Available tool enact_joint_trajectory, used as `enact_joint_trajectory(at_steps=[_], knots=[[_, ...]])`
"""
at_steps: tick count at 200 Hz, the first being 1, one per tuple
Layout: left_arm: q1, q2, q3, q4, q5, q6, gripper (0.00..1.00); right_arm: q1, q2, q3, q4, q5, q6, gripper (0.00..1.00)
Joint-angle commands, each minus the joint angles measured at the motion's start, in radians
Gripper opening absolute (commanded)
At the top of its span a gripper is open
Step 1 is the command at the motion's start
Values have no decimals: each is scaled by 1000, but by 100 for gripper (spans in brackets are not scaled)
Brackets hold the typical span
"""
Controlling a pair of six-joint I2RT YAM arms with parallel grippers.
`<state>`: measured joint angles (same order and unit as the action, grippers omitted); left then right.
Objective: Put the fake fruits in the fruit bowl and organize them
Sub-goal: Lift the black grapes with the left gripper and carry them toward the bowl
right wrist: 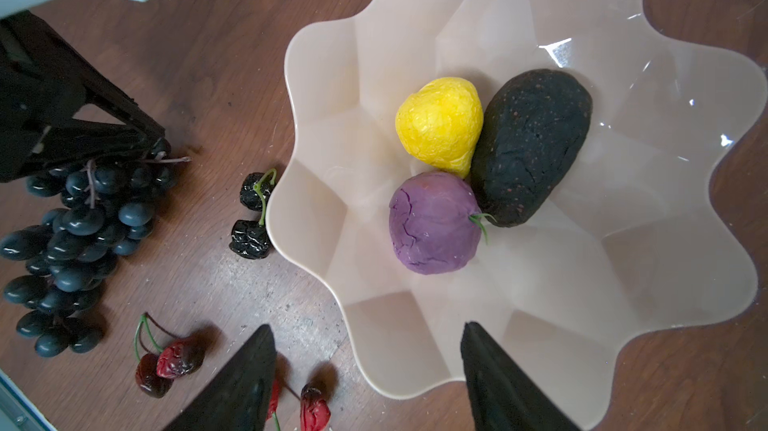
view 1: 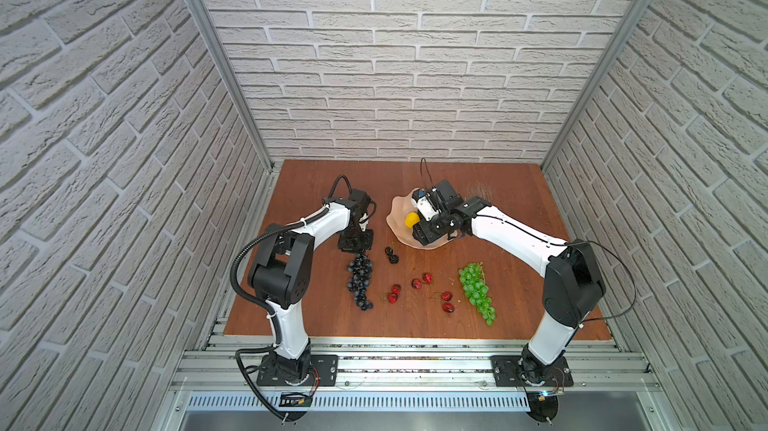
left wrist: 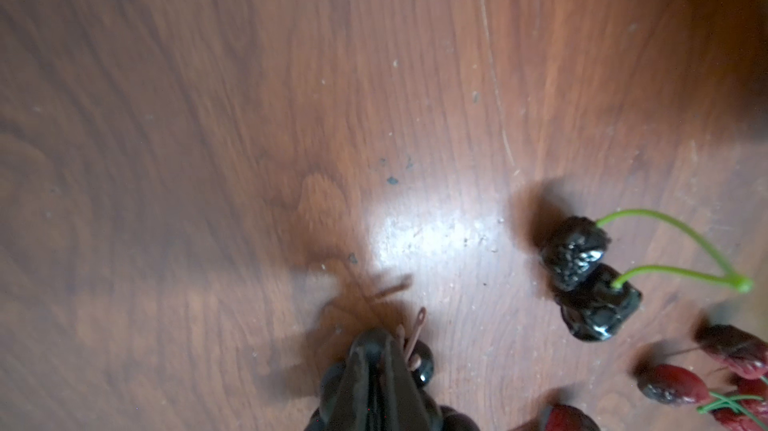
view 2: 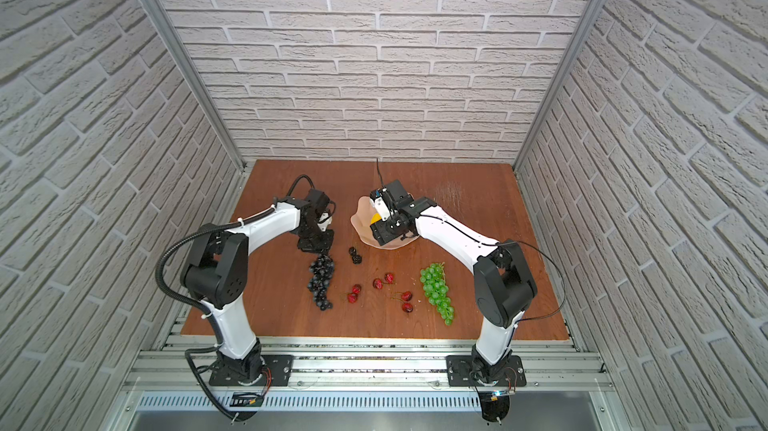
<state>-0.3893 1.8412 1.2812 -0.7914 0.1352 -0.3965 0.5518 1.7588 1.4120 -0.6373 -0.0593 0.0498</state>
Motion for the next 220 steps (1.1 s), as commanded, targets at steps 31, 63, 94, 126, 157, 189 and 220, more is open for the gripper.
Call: enact_joint_trajectory(at_steps=[31, 63, 94, 126, 157, 189, 220], knots=[[-6, -122, -47, 10, -5, -6, 0, 3, -62, -17, 13, 3, 30, 71], [-6, -209, -63, -7, -2, -11, 0, 3, -85, -16, 2, 4, 38, 71], [-6, -303, -33, -54, 8, -22, 0, 4, -124, -43, -10, 14, 45, 71], [-16, -370, 61, -124, 7, -42, 0, 2, -168, -69, 2, 21, 59, 71], [-42, -370, 204, -171, 32, -56, 0, -14, -206, -66, -7, 41, 72, 70], [-92, -307, 386, -207, 51, -47, 0, -62, -244, -67, -31, 80, 106, 70], [-140, -234, 513, -197, 46, -41, 0, -91, -272, -75, -32, 65, 101, 69]])
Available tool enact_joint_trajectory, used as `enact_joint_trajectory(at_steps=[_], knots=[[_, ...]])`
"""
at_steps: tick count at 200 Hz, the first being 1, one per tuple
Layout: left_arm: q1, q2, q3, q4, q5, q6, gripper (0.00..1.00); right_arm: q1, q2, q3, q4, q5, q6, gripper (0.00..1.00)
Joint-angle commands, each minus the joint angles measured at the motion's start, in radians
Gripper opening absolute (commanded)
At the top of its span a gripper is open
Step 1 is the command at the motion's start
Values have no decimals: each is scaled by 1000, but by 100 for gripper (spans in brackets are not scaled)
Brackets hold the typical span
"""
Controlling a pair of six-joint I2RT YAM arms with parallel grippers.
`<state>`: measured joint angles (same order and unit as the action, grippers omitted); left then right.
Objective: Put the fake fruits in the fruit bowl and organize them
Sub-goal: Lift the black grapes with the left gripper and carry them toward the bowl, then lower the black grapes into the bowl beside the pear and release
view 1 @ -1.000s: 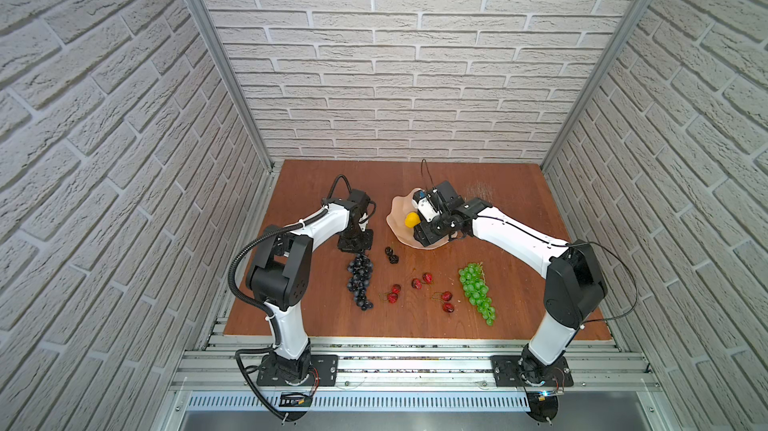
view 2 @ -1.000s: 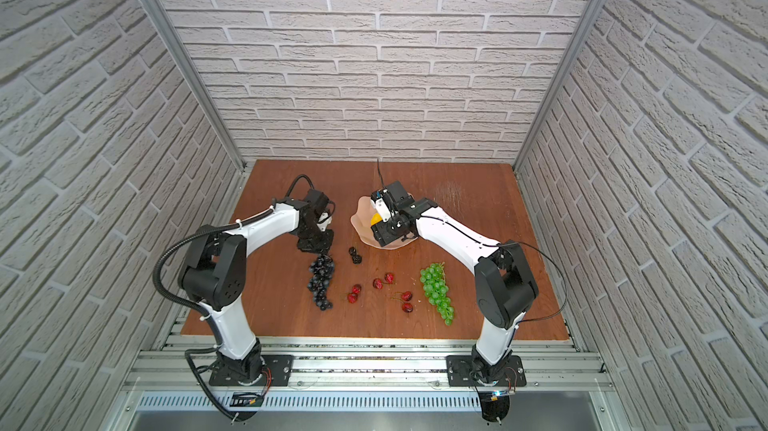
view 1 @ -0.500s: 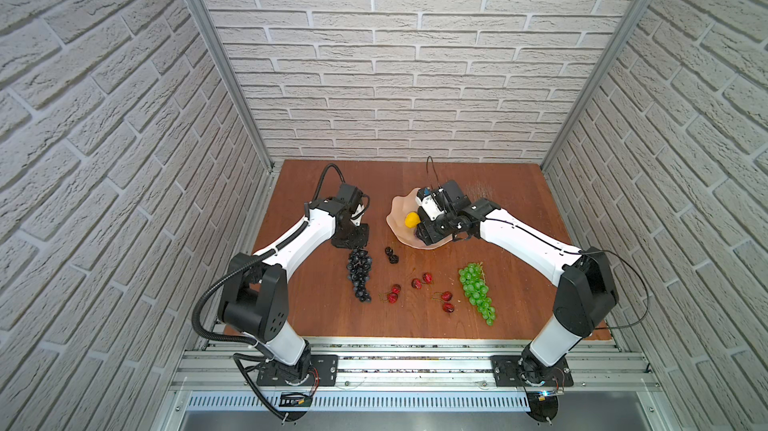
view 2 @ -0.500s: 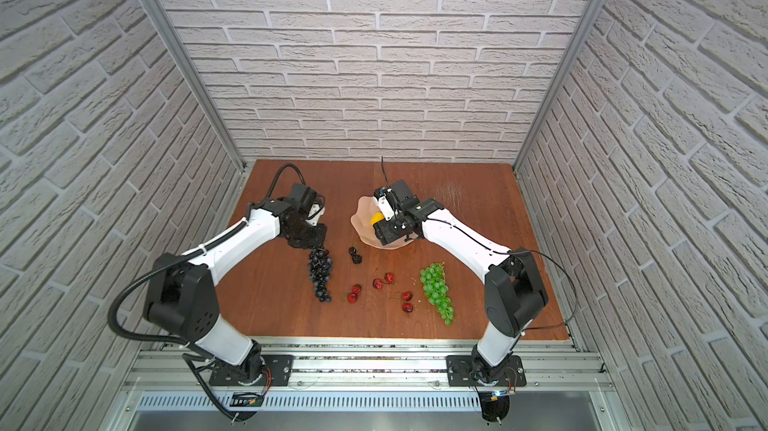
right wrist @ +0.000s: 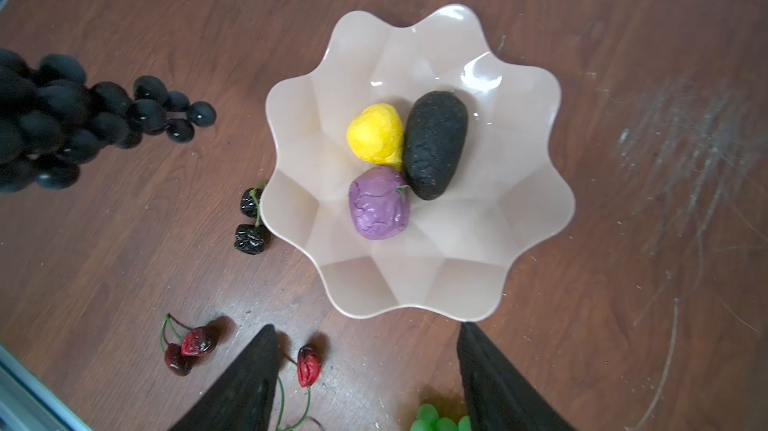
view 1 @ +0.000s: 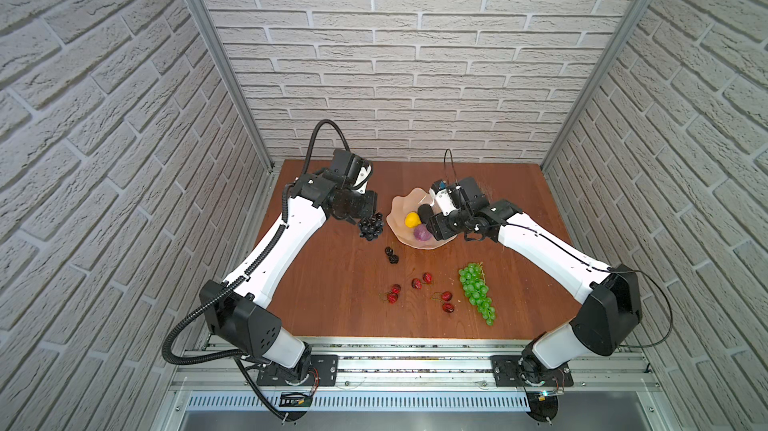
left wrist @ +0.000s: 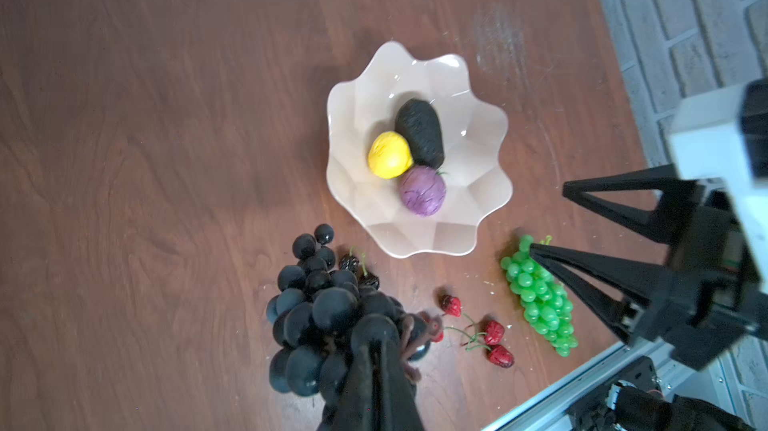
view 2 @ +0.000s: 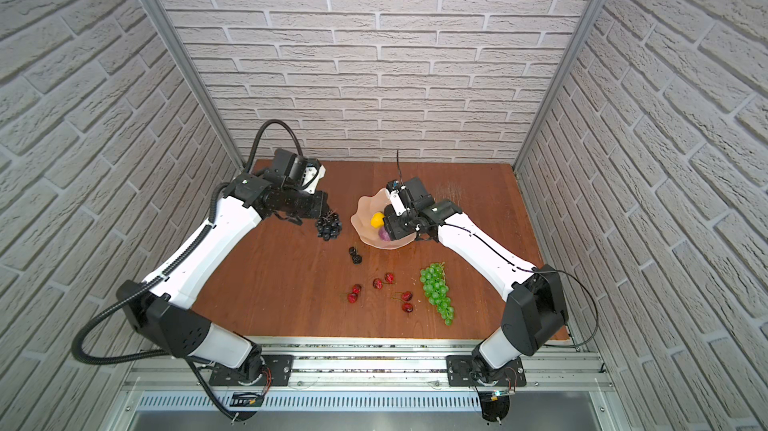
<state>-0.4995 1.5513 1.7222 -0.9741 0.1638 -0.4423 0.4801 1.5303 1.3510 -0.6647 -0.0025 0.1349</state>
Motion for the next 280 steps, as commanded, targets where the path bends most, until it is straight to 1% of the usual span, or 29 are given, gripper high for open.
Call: enact_joint_trajectory(at_steps=[1, 20, 58, 76, 100, 145, 187, 260, 280], knots=[[-31, 57, 74, -13, 18, 5, 0, -20, -44, -14, -4, 9, 16, 69], [-46, 108, 138, 26, 57, 5, 0, -30, -66, -38, 11, 9, 19, 69], [-90, 222, 263, 49, 83, 13, 0, -40, -93, -77, 19, -5, 24, 69], [-102, 258, 296, 59, 98, 10, 0, -42, -110, -100, 18, -3, 23, 65], [-105, 302, 326, 71, 108, -1, 0, -47, -131, -119, 12, 9, 25, 65], [-105, 366, 335, 97, 130, -13, 0, -62, -151, -126, -6, 25, 4, 64], [-105, 395, 323, 120, 144, -22, 0, -68, -142, -136, -4, 19, -1, 64], [-106, 408, 303, 136, 184, -52, 0, -71, -134, -138, 6, 16, -10, 64], [-109, 401, 283, 145, 180, -60, 0, -72, -129, -136, 6, 16, -11, 64]])
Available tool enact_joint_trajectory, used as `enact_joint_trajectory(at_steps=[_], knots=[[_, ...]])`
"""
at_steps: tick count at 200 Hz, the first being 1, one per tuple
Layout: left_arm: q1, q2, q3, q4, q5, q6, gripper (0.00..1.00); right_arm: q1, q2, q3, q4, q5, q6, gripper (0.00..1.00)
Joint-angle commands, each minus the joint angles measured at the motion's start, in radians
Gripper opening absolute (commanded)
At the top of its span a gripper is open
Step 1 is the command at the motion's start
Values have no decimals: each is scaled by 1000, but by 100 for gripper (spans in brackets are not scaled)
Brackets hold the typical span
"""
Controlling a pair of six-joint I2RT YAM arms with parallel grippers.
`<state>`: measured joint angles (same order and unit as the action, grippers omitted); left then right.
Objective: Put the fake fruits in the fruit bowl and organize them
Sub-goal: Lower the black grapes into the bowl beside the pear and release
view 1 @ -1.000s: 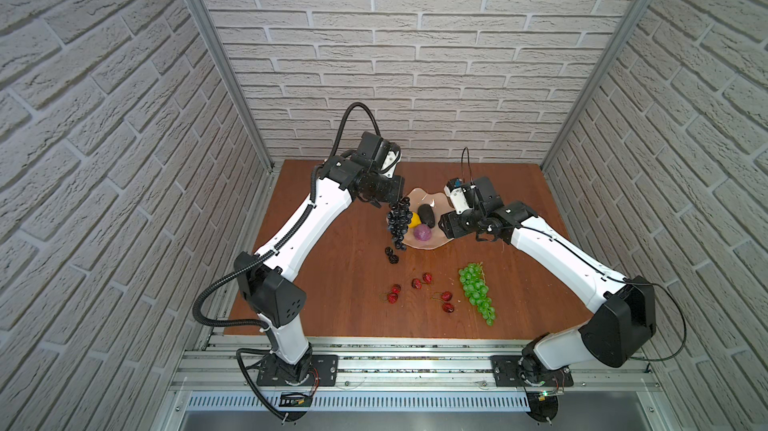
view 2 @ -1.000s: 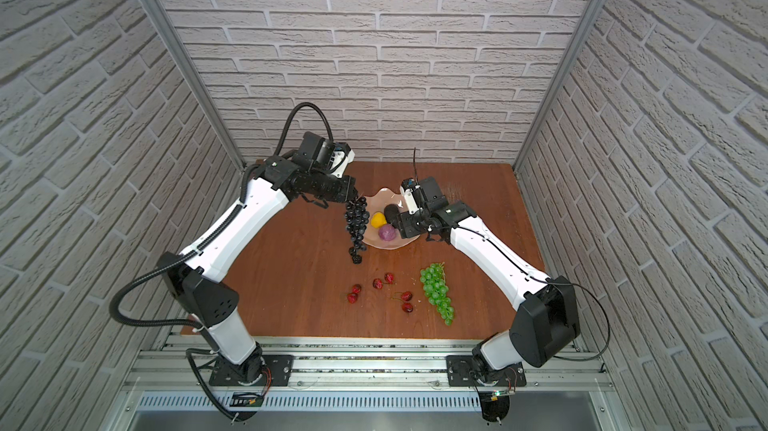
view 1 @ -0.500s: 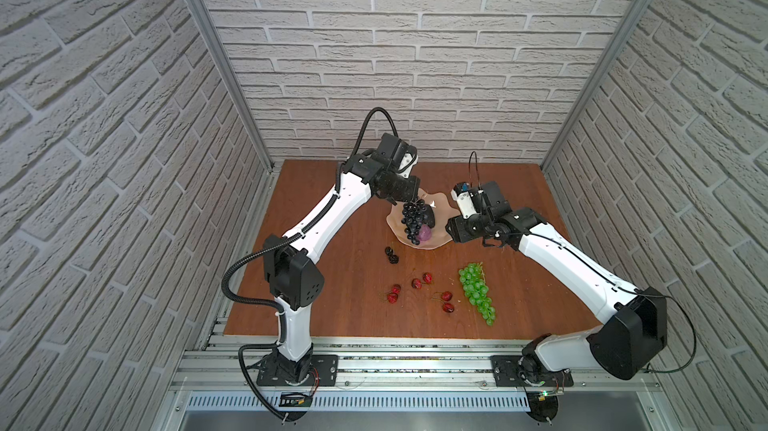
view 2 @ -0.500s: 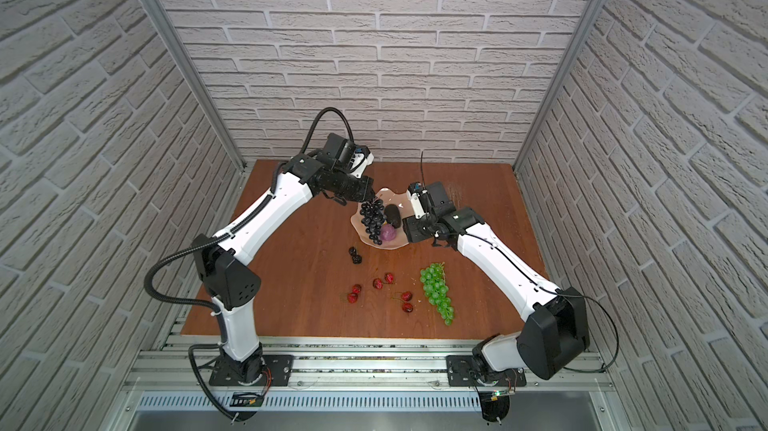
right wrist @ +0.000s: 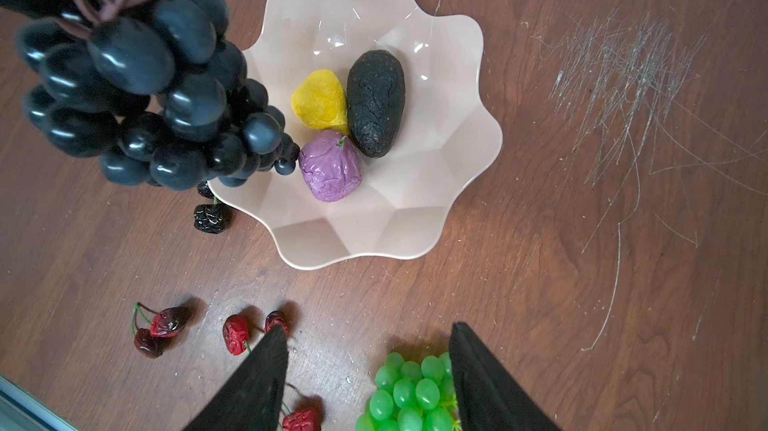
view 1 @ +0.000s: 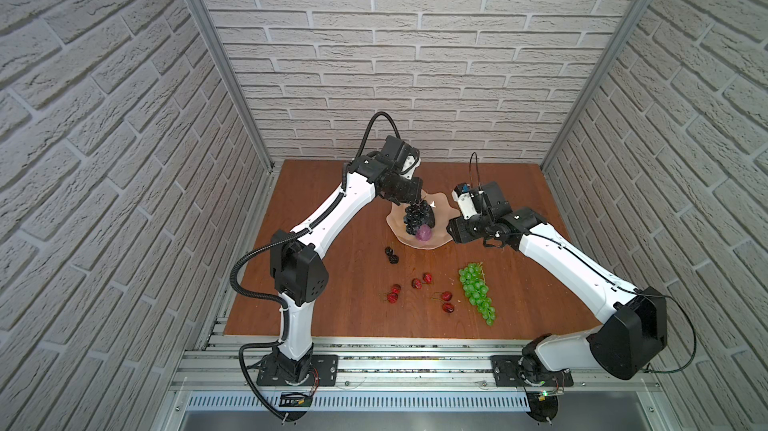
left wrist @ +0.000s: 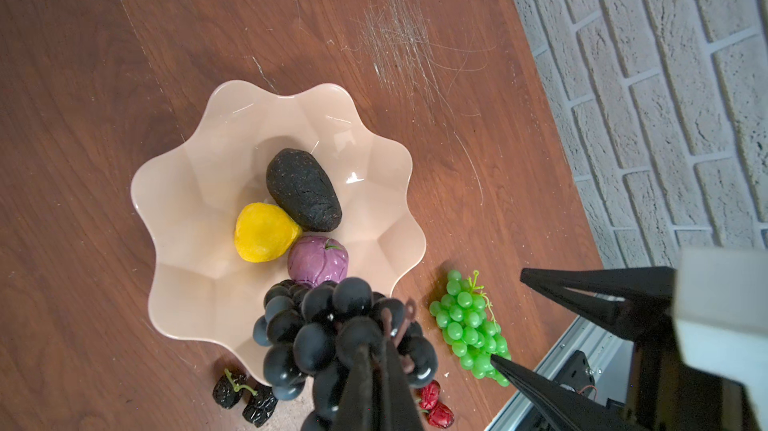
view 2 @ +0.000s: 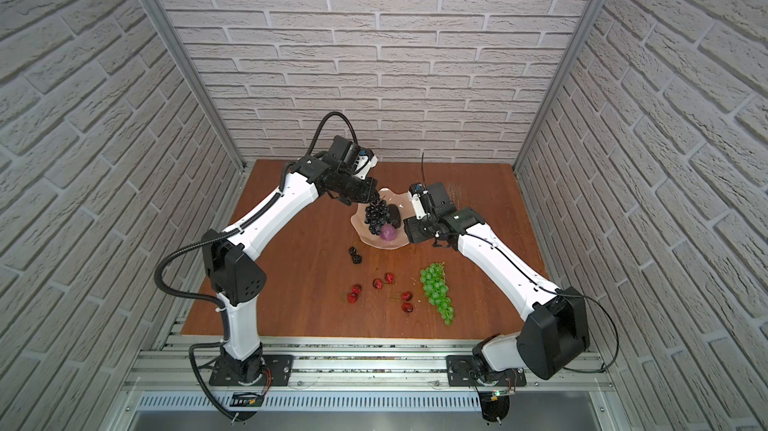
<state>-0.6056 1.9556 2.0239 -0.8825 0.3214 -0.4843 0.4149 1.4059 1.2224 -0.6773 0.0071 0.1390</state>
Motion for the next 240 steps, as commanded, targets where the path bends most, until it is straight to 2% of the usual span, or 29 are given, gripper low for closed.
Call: enact_joint_trajectory(at_steps=[1, 62, 126, 184, 240], knots=[[-3, -4, -20, 54, 22, -19, 0, -7, -3, -8, 18, 6, -14, 64], [7, -21, -96, 77, -2, -22, 0, -6, 1, -24, 25, -6, -14, 64], [74, 5, -131, 117, -21, -5, 0, -6, 28, -2, 19, -7, -22, 64], [107, 105, -36, 115, -9, 21, 0, -7, 39, 8, 31, -24, -26, 64], [127, 224, 67, 95, -51, 26, 0, -7, 59, 8, 30, -19, -43, 64]])
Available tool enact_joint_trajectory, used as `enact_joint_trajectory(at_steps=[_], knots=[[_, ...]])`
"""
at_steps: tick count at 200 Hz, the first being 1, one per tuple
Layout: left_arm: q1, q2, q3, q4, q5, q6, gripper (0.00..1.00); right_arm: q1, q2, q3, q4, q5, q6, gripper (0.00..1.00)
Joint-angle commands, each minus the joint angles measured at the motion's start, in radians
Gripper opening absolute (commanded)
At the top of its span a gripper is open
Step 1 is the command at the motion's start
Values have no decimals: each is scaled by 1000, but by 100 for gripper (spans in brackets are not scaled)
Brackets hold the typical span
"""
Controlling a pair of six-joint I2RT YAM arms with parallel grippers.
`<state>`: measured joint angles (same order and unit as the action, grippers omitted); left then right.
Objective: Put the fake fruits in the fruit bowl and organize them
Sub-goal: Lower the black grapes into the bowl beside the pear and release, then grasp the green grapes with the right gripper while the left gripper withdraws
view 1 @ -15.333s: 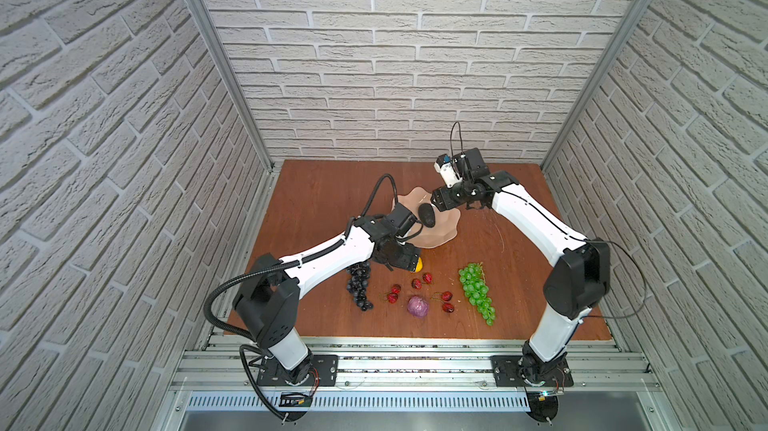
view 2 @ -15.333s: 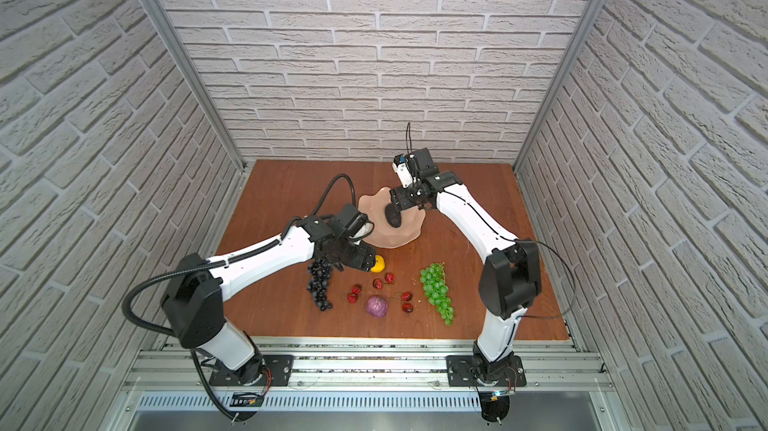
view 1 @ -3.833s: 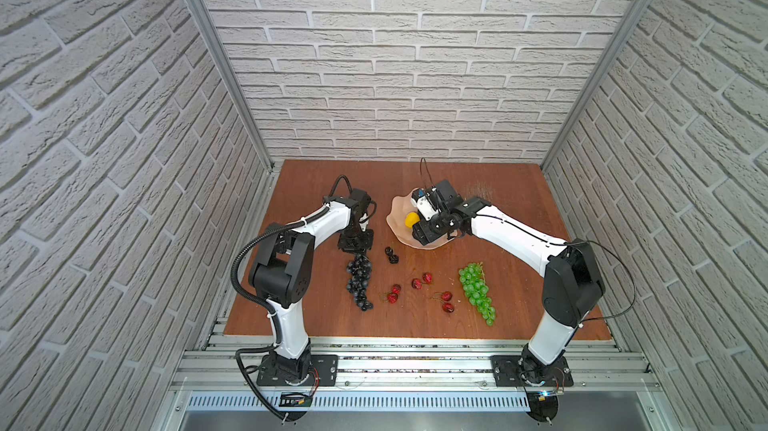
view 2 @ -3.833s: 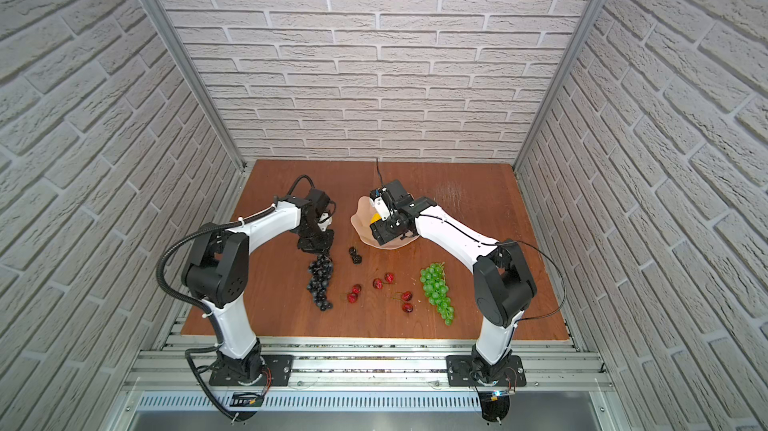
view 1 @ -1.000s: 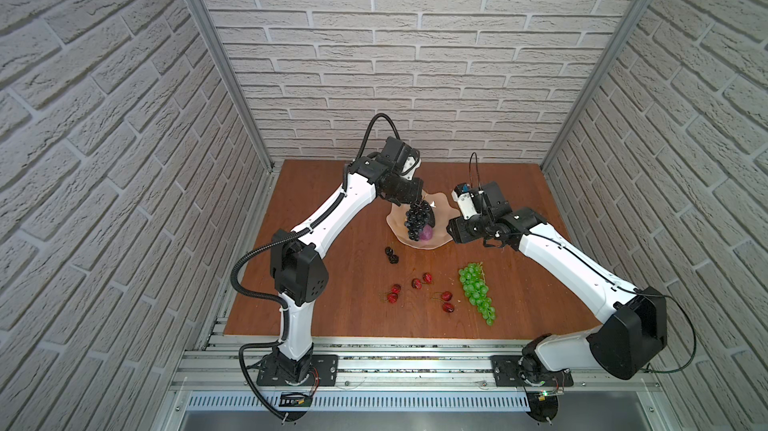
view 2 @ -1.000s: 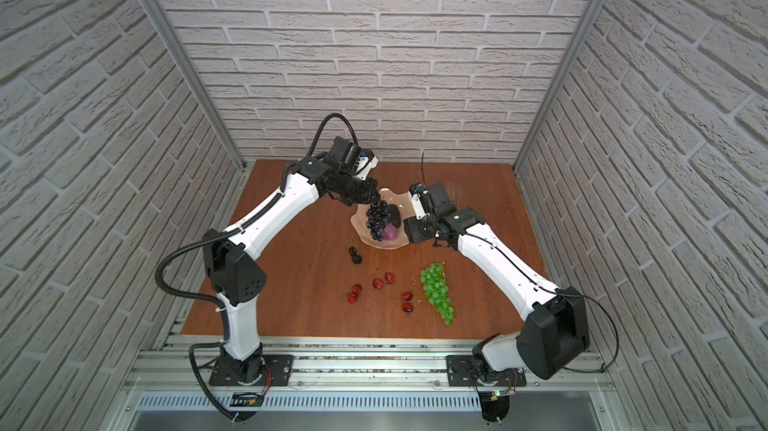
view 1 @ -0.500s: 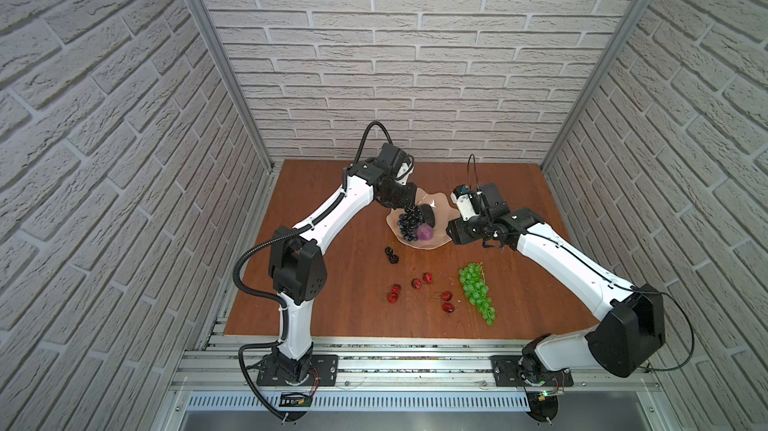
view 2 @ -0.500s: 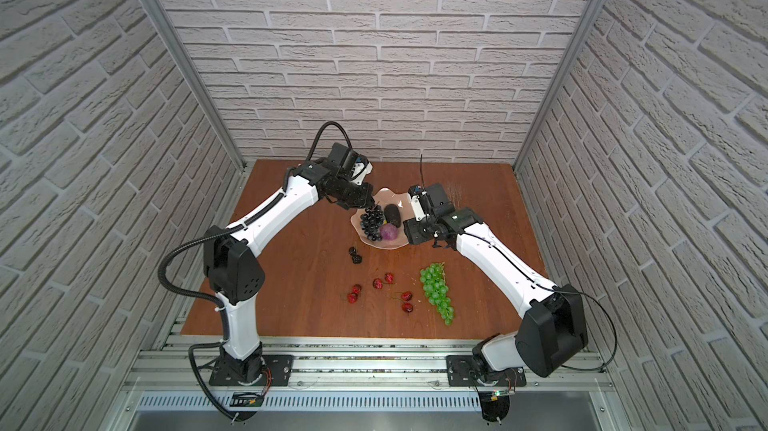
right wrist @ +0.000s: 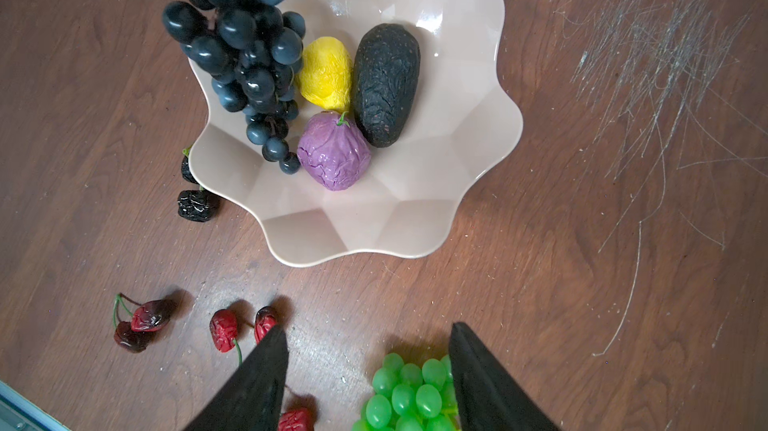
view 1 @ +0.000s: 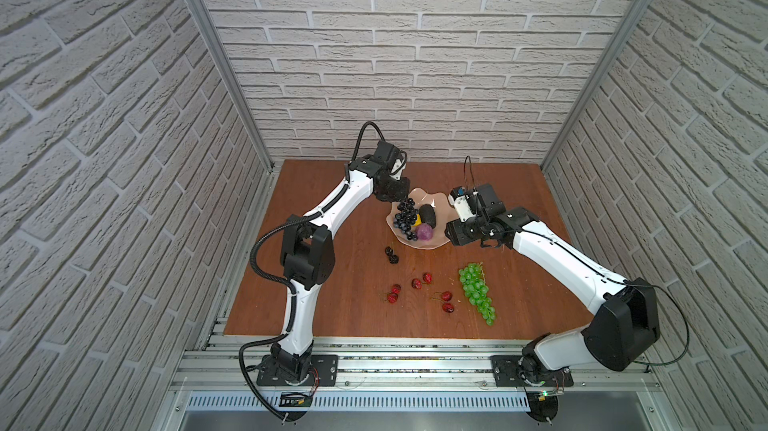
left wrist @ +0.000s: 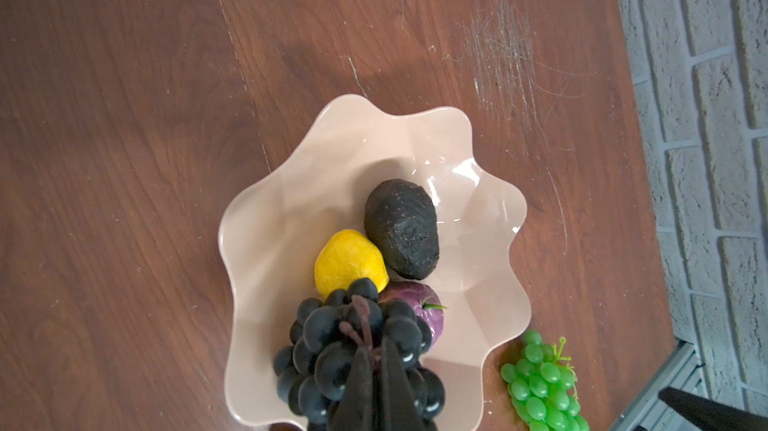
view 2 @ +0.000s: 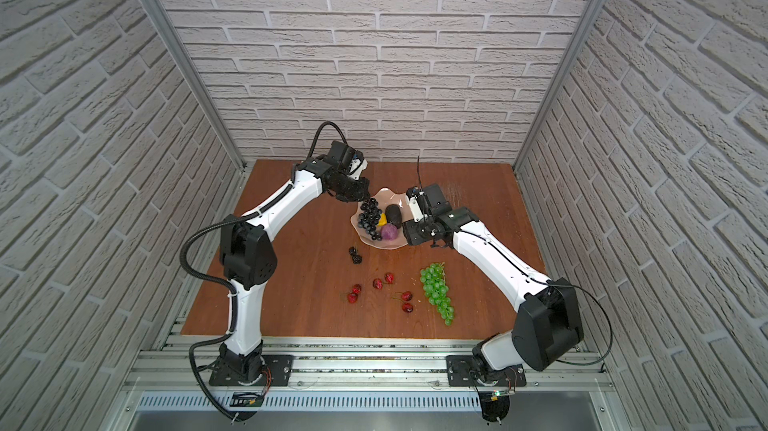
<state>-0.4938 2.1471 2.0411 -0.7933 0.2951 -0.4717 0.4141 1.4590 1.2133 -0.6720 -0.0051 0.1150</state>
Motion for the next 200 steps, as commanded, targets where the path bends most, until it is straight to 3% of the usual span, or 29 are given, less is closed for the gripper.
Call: enact_joint_trajectory(at_steps=[1, 61, 102, 175, 200], knots=[[15, 34, 51, 6, -25, 13, 0, -5, 8, 17, 25, -7, -20, 64], [35, 126, 186, -18, -68, 26, 0, -6, 20, 19, 35, -18, -25, 64], [35, 230, 326, -81, -23, 45, 0, -6, 27, 7, 41, -27, -23, 64], [18, 278, 337, -73, 24, 73, 0, -6, 38, 1, 48, -35, -20, 64], [17, 277, 336, -69, 23, 73, 15, -6, 35, 6, 43, -35, -20, 65]])
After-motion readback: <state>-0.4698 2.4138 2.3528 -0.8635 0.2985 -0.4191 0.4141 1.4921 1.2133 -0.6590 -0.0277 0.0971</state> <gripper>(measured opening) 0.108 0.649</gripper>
